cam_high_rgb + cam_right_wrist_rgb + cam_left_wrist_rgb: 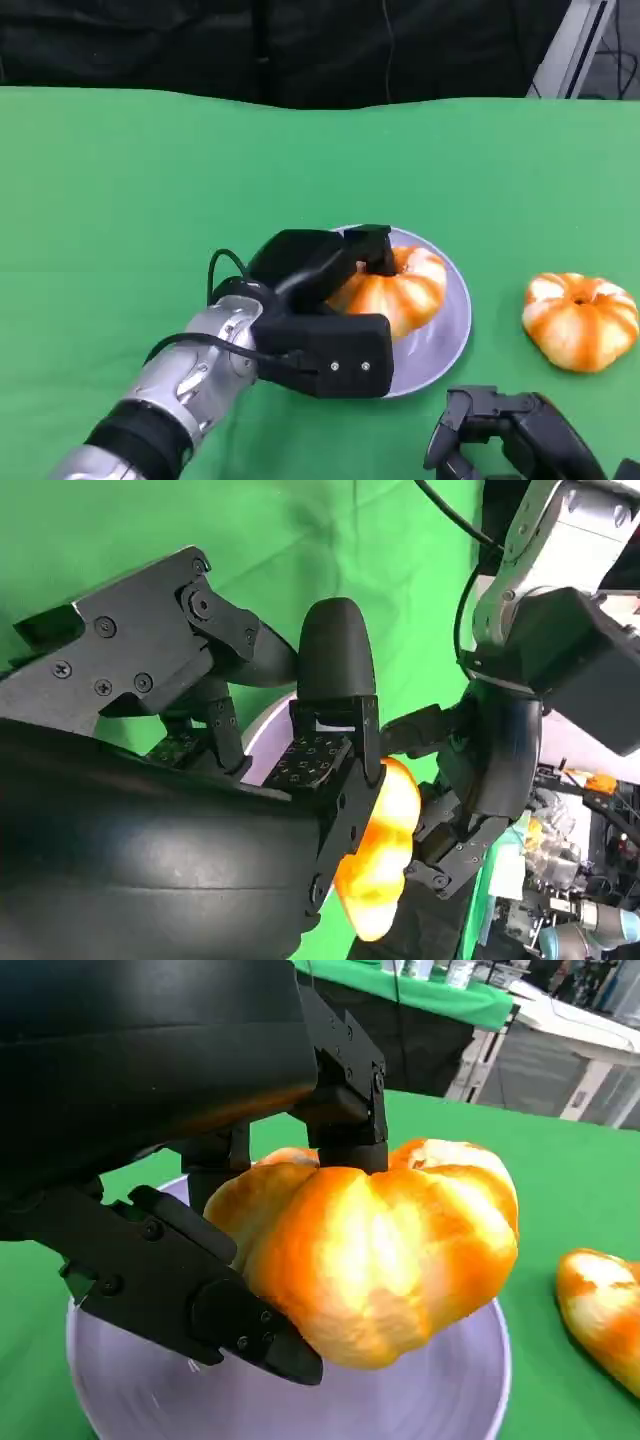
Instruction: Grasp the bread from the table and place it into the plate.
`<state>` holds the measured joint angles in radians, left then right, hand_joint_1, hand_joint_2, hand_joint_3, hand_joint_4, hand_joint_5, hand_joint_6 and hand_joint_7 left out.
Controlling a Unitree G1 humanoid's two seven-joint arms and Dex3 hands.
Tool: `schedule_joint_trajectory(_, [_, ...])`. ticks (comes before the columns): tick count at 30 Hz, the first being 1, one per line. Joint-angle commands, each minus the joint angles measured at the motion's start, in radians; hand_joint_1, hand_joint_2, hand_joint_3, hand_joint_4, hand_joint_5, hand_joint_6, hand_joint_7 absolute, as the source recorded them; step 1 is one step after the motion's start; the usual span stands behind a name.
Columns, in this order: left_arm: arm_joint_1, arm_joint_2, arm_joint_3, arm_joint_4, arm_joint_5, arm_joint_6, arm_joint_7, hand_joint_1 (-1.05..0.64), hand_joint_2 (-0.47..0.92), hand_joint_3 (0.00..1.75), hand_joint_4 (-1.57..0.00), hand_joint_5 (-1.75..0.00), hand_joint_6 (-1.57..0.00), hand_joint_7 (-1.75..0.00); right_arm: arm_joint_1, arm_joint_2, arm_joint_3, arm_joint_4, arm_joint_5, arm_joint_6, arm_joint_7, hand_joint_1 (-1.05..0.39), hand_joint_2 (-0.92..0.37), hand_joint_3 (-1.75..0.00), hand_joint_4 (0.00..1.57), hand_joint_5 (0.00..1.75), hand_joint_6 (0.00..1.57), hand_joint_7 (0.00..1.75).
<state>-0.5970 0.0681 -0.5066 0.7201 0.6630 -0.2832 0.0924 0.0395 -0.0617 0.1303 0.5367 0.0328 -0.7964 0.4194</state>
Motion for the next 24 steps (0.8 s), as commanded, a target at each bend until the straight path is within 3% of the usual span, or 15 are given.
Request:
schedule_joint_trajectory(1, [-0.033,0.022,-0.004,0.056,-0.004,-0.031,-0.003,-0.16,0.78,0.00,-0.62,-1.40,-0.67,-1.16,0.009,-0.012,-0.002,-0.008,0.002,0.000,-0.006,-0.11,-0.57,-1.03,0.85,1.42,0.88,1.15])
schedule_joint_trajectory(3, [-0.039,0.025,-0.004,0.069,-0.004,-0.035,-0.010,-0.17,0.78,0.00,-0.64,-1.31,-0.70,-1.05,0.008,-0.012,-0.002,-0.006,0.002,0.000,-0.006,-0.11,-0.58,-1.03,0.85,1.41,0.88,1.15])
schedule_joint_trajectory(5, [-0.045,0.030,-0.003,0.080,-0.005,-0.037,-0.020,-0.20,0.78,0.00,-0.77,-0.92,-0.94,-0.44,0.007,-0.012,-0.003,-0.004,0.003,0.001,-0.005,-0.11,-0.58,-1.02,0.85,1.40,0.88,1.14])
schedule_joint_trajectory(6, [-0.046,0.031,-0.003,0.083,-0.005,-0.038,-0.022,-0.20,0.78,0.00,-0.81,-0.81,-1.02,-0.24,0.006,-0.012,-0.003,-0.004,0.003,0.001,-0.005,-0.11,-0.58,-1.01,0.85,1.40,0.88,1.14])
schedule_joint_trajectory(7, [-0.047,0.030,-0.003,0.085,-0.005,-0.039,-0.022,-0.21,0.78,0.00,-0.82,-0.77,-1.06,-0.17,0.006,-0.012,-0.003,-0.004,0.003,0.001,-0.005,-0.11,-0.58,-1.01,0.85,1.40,0.88,1.14])
schedule_joint_trajectory(14, [-0.055,0.035,-0.006,0.104,-0.003,-0.045,-0.026,-0.21,0.78,0.00,-0.84,-0.73,-1.10,-0.07,0.006,-0.012,-0.003,-0.001,0.003,-0.003,-0.005,-0.11,-0.59,-0.99,0.86,1.39,0.88,1.13])
schedule_joint_trajectory(16, [-0.066,0.040,-0.009,0.129,-0.003,-0.051,-0.042,-0.48,0.89,0.05,-0.72,-0.22,-0.75,-0.01,0.005,-0.010,-0.004,0.004,0.007,-0.007,-0.002,-0.12,-0.58,-1.00,0.86,1.41,0.89,1.14])
schedule_joint_trajectory(17, [-0.071,0.043,-0.009,0.139,-0.007,-0.058,-0.053,-0.53,0.91,0.06,-0.70,-0.14,-0.69,-0.01,0.006,-0.010,-0.003,0.003,0.007,-0.007,-0.003,-0.12,-0.58,-1.01,0.86,1.42,0.89,1.15])
schedule_joint_trajectory(19, [-0.076,0.044,-0.008,0.150,-0.013,-0.068,-0.064,-0.61,0.92,0.16,-0.61,-0.03,-0.57,0.00,0.006,-0.010,-0.003,0.000,0.005,-0.005,-0.004,-0.13,-0.58,-1.01,0.85,1.42,0.88,1.15])
schedule_joint_trajectory(24, [-0.081,0.044,-0.007,0.159,-0.015,-0.076,-0.067,-0.63,0.92,0.19,-0.59,0.00,-0.54,0.00,0.006,-0.010,-0.003,0.000,0.005,-0.004,-0.004,-0.13,-0.58,-1.01,0.85,1.43,0.88,1.15])
